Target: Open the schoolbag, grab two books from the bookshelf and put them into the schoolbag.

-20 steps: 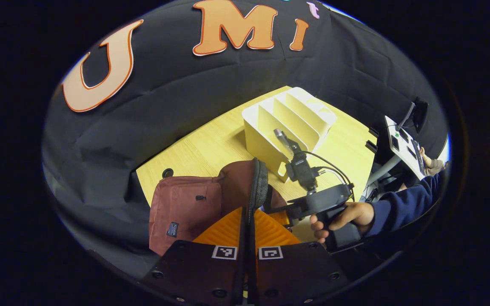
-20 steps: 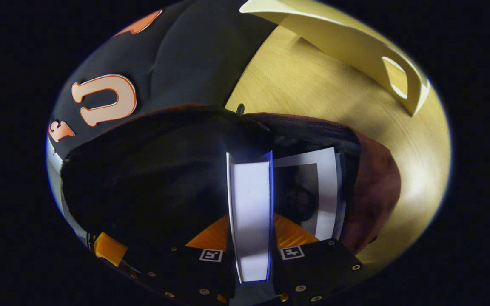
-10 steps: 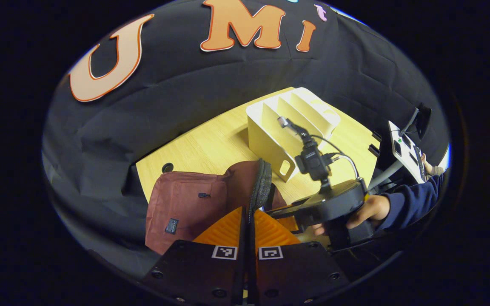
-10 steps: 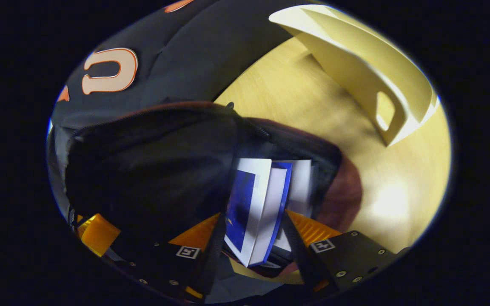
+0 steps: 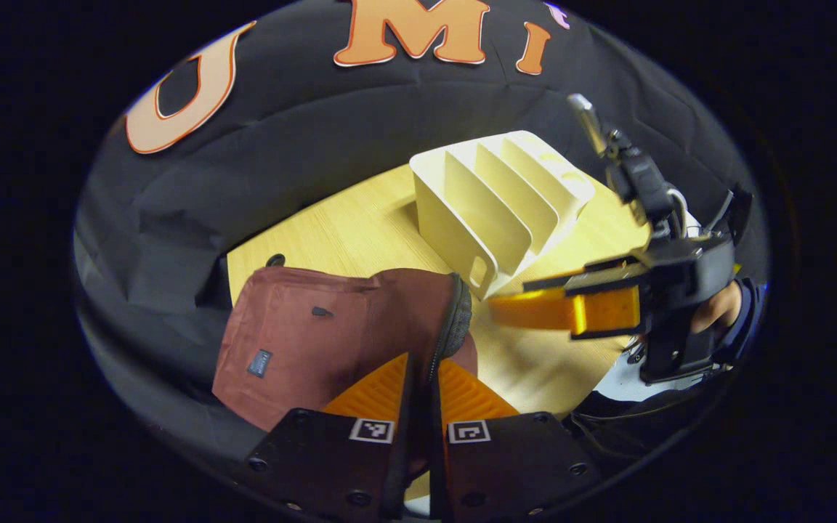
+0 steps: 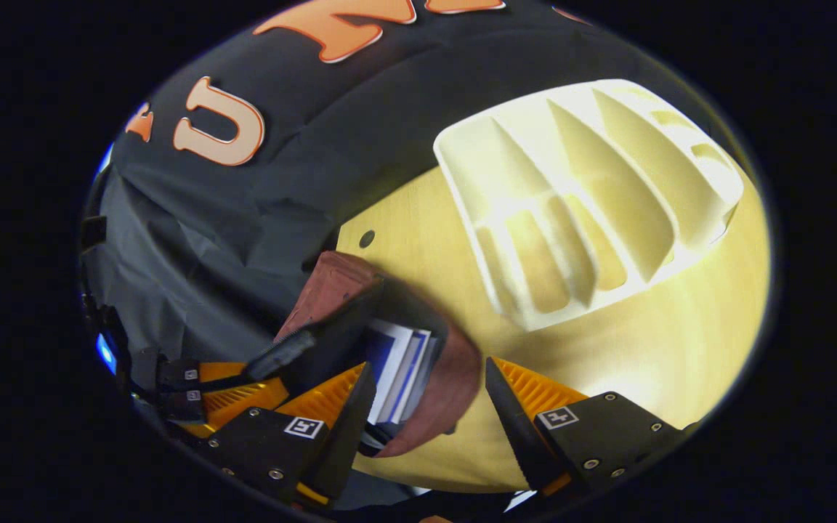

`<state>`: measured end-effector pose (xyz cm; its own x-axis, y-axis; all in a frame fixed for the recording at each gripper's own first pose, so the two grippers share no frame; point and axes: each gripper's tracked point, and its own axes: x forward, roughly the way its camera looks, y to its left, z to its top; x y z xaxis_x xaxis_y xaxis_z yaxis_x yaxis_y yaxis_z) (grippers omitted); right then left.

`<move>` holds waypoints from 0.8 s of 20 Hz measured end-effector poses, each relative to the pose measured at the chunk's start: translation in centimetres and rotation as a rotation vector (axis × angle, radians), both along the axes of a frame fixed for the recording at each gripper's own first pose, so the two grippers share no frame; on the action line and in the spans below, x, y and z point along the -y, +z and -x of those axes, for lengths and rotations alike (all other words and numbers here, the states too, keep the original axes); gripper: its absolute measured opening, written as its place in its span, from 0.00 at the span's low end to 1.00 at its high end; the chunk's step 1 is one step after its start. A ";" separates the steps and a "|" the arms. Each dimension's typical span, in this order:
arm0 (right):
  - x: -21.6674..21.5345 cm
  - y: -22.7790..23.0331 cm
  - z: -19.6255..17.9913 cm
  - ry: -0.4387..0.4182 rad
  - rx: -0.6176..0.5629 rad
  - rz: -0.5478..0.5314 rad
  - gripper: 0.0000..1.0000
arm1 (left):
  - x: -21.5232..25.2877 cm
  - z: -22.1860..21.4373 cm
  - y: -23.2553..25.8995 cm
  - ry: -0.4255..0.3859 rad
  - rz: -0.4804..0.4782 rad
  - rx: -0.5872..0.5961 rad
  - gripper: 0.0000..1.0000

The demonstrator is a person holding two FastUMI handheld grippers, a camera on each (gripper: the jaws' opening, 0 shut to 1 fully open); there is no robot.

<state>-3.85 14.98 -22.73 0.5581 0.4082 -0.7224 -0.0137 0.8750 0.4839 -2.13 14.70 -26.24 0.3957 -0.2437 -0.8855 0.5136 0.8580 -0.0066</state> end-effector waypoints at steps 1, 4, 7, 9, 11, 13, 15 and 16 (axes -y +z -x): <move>1.7 0.7 0.1 -0.001 0.014 0.014 0.91 | 1.0 0.7 -0.7 0.012 0.000 -0.005 0.17; 5.8 2.5 -0.2 -0.005 0.060 0.042 0.91 | 4.6 3.4 -2.0 0.054 0.042 -0.058 0.35; 9.7 4.3 -0.5 -0.005 0.120 0.074 0.95 | 8.1 3.8 -1.5 0.103 0.081 -0.032 0.65; 11.9 6.0 -0.6 -0.008 0.166 0.076 0.96 | 9.7 4.0 -1.0 0.138 0.078 -0.013 0.89; 14.2 8.0 -0.9 -0.023 0.234 0.092 0.97 | 11.4 3.6 -0.4 0.170 0.076 0.019 1.00; 16.5 10.4 -1.4 -0.028 0.331 0.141 0.97 | 12.9 3.3 0.8 0.217 0.088 0.066 1.00; 18.4 12.6 -1.6 -0.010 0.403 0.190 0.97 | 14.6 2.7 2.5 0.278 0.112 0.128 1.00; 19.3 13.6 -1.6 -0.008 0.431 0.210 0.97 | 15.1 2.3 3.1 0.311 0.123 0.169 1.00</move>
